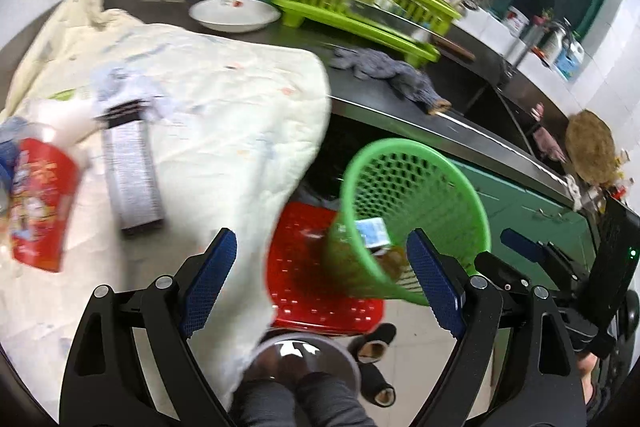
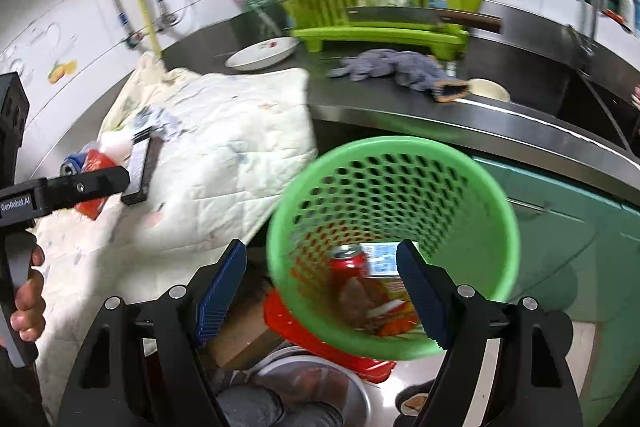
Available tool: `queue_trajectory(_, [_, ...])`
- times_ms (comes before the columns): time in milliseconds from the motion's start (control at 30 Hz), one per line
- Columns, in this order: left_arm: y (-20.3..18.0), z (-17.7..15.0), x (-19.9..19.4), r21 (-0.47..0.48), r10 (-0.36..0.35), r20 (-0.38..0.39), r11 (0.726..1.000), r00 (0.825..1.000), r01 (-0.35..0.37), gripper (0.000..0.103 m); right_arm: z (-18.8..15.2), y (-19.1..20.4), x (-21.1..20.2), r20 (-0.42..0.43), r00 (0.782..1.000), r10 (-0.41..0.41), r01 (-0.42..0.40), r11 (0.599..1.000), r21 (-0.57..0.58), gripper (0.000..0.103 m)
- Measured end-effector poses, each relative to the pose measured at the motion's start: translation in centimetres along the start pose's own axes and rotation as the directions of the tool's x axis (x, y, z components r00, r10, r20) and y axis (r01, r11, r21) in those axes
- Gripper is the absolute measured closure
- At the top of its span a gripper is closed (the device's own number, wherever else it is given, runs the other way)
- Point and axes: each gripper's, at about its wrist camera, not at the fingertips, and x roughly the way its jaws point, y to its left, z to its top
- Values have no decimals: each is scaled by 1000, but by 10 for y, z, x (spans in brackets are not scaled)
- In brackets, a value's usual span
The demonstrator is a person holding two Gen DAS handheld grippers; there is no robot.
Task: Collect trash
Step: 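Grasp the blue-and-silver can with the left tool while the right tool grasps the black box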
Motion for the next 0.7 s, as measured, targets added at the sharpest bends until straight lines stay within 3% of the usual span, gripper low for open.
queue_trajectory(200, [51, -1, -23, -55, 77, 44, 996, 996, -75, 18, 7, 35, 17, -20, 999, 47, -48, 998, -42, 28])
queue_trajectory(500, [122, -3, -55, -142, 207, 91, 971, 974, -193, 18, 18, 81, 38, -49, 992, 113, -117, 989, -94, 28])
queue_trajectory(700, [164, 0, -81, -237, 238, 119, 950, 964, -205, 18, 24, 114, 56, -81, 984, 158, -168, 978, -126, 29])
